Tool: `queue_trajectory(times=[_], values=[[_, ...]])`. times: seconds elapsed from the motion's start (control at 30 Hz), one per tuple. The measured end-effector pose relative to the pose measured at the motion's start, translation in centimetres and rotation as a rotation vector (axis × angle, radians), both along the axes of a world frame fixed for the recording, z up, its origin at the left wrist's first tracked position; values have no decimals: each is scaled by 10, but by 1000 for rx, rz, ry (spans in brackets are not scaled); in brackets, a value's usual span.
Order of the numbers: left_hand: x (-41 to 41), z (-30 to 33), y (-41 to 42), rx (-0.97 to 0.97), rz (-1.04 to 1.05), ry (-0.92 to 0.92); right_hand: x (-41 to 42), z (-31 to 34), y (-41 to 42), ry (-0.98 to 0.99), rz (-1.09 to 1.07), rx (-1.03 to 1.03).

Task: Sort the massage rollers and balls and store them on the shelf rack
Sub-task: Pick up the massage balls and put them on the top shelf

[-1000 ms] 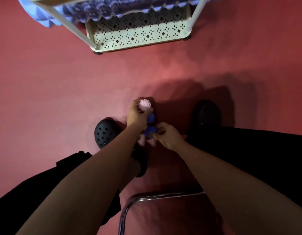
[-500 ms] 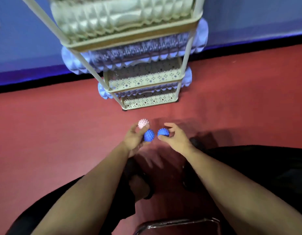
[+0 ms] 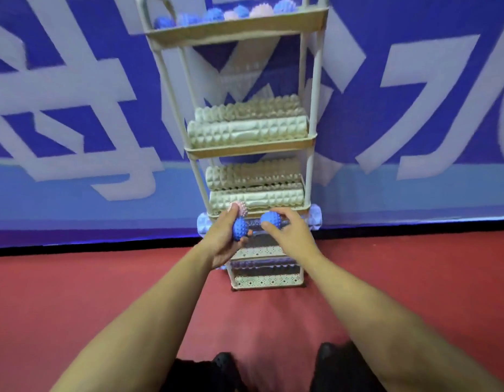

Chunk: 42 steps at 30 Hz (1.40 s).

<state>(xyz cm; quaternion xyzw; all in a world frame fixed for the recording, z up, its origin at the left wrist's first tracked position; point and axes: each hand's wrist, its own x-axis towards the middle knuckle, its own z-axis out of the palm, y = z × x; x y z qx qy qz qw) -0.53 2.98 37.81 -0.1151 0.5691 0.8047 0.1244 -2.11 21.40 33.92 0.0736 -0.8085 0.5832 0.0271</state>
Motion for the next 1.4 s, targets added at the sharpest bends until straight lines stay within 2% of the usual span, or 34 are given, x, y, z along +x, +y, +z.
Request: queue_trajectory(times=[0.2, 0.33, 0.5, 0.57, 0.83, 1.03, 1.17, 1.27, 1.4], values=[[-7, 124, -1, -257, 12, 295, -18, 156, 7, 265, -12, -3], [-21, 204, 0, -381, 113, 463, -34, 252, 10, 454, -43, 79], [-43, 283, 5, -468, 205, 679, -64, 335, 21, 611, -113, 190], [-52, 304, 5, -485, 206, 750, -83, 356, 26, 608, -140, 266], [-90, 334, 7, -599, 254, 800, -135, 389, 6, 434, -94, 496], [-104, 335, 0, -708, 268, 776, -148, 381, -20, 358, 8, 567], [-108, 332, -8, -736, 251, 765, -146, 373, -22, 395, -16, 503], [-115, 334, -11, -802, 260, 770, -142, 376, -23, 450, -21, 328], [-119, 339, -8, -968, 250, 847, -134, 389, -26, 340, 158, 90]])
